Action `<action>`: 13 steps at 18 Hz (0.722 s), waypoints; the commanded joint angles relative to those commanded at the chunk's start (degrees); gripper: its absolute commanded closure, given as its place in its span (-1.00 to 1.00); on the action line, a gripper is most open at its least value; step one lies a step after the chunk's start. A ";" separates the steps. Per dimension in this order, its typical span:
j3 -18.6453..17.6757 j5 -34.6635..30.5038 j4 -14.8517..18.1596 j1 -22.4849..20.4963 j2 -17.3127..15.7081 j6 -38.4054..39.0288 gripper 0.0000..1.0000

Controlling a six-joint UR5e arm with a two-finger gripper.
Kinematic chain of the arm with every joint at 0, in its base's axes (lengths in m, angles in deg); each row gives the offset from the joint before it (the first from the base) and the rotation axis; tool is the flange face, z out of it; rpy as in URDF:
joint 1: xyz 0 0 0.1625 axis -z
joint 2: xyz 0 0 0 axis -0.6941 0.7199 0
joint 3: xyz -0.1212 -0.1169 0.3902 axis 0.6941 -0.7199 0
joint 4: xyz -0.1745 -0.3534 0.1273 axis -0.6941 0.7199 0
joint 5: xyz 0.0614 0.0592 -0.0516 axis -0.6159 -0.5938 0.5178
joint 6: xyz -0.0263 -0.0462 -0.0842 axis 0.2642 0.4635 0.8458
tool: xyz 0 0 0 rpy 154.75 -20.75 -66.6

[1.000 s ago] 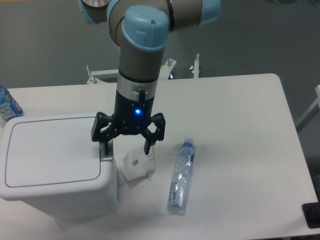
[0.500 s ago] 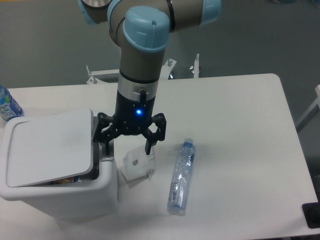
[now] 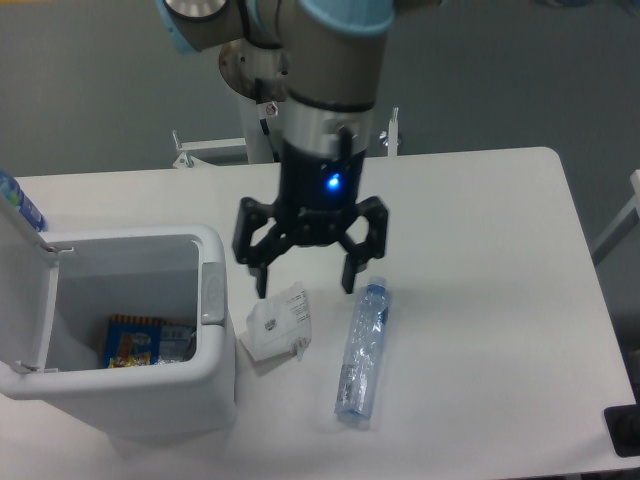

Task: Open the trash can
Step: 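Lift the gripper away from the opened trash can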

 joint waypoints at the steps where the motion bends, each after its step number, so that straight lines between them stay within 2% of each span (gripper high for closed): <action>1: 0.00 -0.35 0.09 -1.06 -0.35 -1.76 -1.00; 4: -0.78 -6.04 0.18 -3.26 -0.70 -6.16 -1.00; 6: -3.23 -10.79 0.53 -4.05 -1.93 -9.93 -1.00; 11: -8.51 -14.14 0.79 -7.65 -5.18 -27.41 -1.00; 13: -10.45 -14.68 0.36 -8.10 -5.98 -30.94 -1.00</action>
